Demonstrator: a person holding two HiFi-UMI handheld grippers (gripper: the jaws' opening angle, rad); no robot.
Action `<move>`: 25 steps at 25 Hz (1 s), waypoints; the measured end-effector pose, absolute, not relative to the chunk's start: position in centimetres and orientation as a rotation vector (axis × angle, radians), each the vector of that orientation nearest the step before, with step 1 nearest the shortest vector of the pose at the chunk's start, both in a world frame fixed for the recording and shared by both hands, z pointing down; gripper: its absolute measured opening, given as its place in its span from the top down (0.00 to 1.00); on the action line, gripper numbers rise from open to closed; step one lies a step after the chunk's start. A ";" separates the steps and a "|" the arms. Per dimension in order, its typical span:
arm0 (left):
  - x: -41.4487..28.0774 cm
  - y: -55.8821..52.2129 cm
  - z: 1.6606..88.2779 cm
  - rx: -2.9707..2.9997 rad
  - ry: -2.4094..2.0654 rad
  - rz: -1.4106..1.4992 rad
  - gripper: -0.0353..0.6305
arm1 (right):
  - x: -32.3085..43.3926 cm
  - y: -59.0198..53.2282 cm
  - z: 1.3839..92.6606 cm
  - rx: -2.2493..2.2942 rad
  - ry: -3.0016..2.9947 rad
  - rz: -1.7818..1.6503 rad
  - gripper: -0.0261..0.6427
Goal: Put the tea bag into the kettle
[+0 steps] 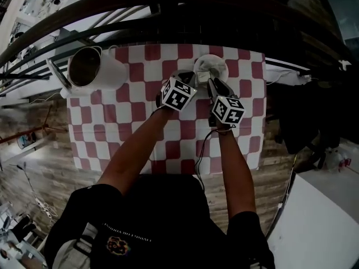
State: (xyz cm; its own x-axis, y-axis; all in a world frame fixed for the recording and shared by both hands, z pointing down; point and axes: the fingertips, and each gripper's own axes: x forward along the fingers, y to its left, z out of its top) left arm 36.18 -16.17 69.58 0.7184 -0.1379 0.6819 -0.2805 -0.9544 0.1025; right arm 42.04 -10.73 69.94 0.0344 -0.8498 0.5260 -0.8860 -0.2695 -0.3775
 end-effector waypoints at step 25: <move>34.9 -17.3 70.7 2.694 -0.377 1.074 0.95 | 41.5 -11.9 71.2 2.167 -1.835 1.025 0.93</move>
